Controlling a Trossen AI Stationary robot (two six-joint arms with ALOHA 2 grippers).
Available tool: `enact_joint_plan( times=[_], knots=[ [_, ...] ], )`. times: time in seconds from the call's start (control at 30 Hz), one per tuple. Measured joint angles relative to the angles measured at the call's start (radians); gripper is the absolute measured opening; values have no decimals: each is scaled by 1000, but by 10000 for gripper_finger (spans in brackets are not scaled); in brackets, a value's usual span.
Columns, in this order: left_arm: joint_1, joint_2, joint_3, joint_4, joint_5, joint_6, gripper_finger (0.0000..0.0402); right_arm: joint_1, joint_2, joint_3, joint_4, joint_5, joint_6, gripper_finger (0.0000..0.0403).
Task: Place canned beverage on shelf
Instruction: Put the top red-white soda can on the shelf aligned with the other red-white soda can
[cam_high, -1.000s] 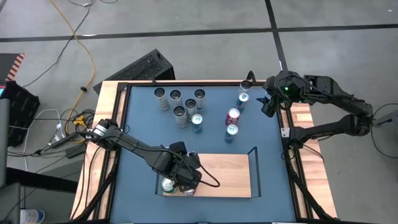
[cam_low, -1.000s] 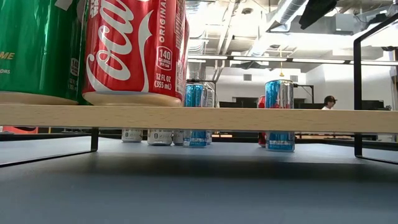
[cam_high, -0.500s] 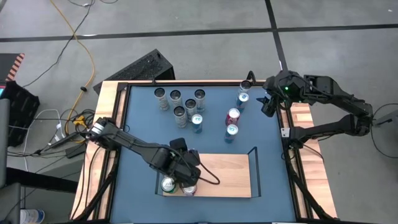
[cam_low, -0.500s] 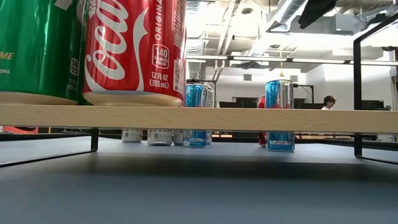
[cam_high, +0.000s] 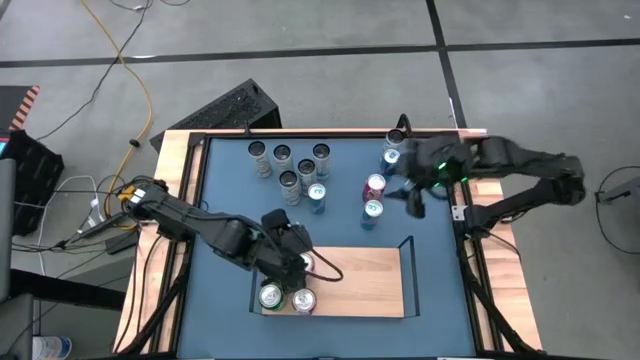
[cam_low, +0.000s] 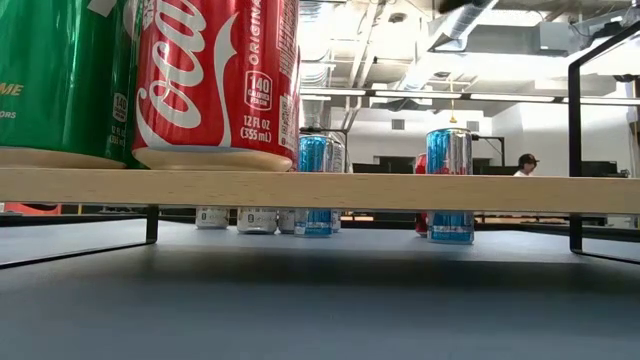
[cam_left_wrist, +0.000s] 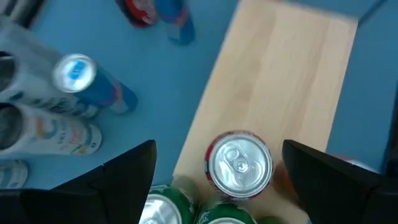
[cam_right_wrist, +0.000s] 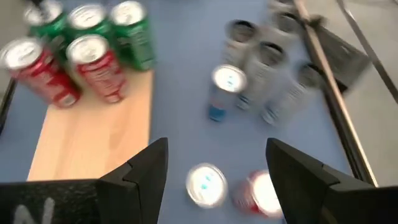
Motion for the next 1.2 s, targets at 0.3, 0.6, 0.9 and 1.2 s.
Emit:
enact_joint_plan(
  times=[0.3,0.6,0.9,1.2],
  knots=[
    [-81,-156,0,13,-214,-132,332,121,271,0,291,-135,-133,256],
    [-187,-223,0,8,-377,-109,332,144,480,0,557,-282,-101,256],
    [-263,-224,0,-7,-380,-111,332,153,642,1,700,-295,4,256],
    [-306,-224,0,-11,-383,-113,332,211,665,1,754,-232,91,256]
  ],
)
